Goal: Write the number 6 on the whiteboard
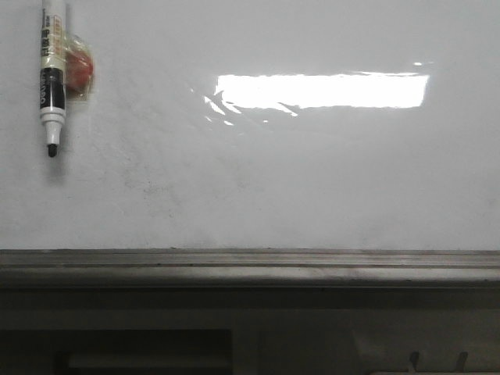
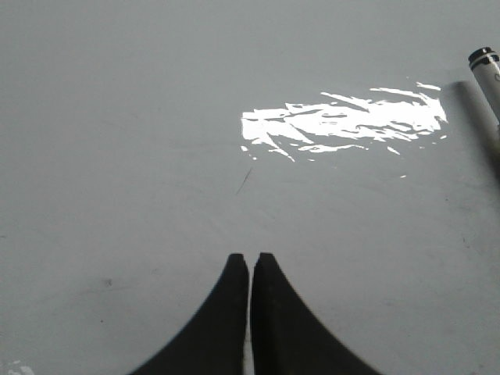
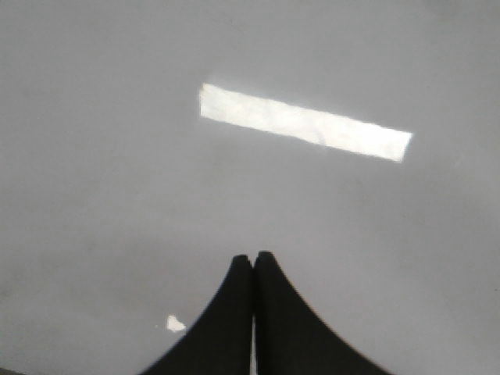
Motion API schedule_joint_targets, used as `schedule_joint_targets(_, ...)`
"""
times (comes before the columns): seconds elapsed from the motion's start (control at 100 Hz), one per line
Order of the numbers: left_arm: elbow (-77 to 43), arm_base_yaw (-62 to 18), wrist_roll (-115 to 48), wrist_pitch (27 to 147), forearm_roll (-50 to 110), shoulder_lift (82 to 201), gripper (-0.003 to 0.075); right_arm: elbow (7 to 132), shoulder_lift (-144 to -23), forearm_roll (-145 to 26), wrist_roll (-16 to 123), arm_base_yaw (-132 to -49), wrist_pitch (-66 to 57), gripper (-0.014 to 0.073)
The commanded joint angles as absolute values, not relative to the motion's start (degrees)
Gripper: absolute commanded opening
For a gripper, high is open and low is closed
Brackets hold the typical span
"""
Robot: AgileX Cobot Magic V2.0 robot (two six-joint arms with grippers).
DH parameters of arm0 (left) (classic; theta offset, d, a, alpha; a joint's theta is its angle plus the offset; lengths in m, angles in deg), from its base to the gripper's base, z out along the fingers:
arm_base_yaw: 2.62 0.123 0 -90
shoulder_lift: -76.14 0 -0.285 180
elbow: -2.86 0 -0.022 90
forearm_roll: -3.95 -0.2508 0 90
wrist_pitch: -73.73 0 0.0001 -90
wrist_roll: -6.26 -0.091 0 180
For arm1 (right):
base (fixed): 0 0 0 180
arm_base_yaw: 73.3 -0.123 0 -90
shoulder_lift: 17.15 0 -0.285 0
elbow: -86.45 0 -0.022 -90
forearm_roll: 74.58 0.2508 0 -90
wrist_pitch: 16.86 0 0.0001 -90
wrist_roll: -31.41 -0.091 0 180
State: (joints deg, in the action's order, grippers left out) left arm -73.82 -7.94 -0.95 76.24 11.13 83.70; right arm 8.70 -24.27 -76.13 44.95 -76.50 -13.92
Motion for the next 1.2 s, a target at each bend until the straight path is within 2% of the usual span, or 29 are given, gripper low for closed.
schedule_joint_targets(0.0,-76.7,-7.8,-0.5,72.4,11.6,81.9,-0.0020,7.4,-23.3,-76.5,45.1,-76.2,-19.1,-0.0066)
schedule_joint_targets(0.95,-76.7,-7.8,-0.5,72.4,11.6,81.9,-0.0020,7.4,-23.3,-76.5,45.1,-76.2,-19.8,-0.0066)
schedule_joint_targets(1.19,-76.7,-7.8,-0.5,72.3,16.7,81.9,-0.0020,7.4,-23.3,-70.4,45.1,-76.2,-20.9,-0.0066)
